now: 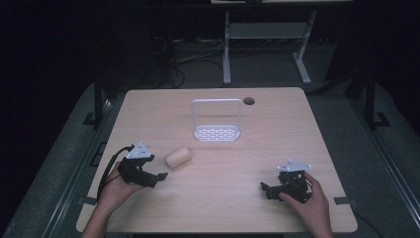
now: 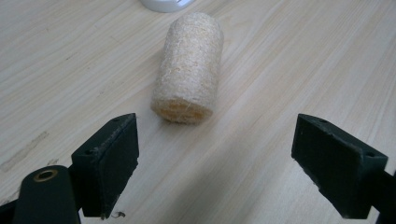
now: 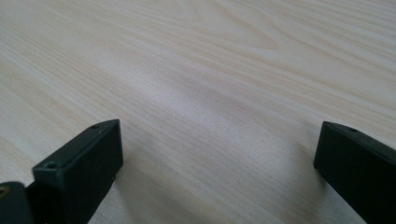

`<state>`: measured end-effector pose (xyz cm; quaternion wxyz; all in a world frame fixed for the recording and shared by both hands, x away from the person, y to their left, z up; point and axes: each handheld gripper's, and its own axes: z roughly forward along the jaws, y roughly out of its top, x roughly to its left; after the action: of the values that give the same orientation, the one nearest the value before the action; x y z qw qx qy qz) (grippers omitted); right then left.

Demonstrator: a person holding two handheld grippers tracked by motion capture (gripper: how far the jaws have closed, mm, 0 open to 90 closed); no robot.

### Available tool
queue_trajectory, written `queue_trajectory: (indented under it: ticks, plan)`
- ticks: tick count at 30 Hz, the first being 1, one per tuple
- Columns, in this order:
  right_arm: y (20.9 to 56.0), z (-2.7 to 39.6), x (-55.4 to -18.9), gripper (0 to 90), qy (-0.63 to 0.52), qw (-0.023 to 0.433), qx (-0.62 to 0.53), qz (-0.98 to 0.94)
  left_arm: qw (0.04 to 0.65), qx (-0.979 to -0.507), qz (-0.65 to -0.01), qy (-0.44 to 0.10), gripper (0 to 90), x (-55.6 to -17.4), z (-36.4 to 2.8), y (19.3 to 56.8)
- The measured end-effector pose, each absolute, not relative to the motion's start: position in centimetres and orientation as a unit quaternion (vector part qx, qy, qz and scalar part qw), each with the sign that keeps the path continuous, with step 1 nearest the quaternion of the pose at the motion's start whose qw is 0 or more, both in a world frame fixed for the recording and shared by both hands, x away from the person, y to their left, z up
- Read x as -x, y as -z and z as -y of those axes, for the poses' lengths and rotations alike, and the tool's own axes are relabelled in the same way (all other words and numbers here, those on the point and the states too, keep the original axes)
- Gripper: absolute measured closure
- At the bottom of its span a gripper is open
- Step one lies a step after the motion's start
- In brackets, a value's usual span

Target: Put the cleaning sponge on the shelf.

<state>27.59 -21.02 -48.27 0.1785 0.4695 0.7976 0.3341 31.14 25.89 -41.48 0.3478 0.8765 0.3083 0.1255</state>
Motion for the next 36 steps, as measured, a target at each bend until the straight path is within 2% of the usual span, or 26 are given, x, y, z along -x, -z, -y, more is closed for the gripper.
queue_trajectory:
  ticks: [36]
  plan:
    - [48.3,21.0,-27.6,0.9,-0.334,0.179,-0.469,-0.798,0.324,-0.892,-0.297,-0.107,14.5,-35.5,-23.3,40.6]
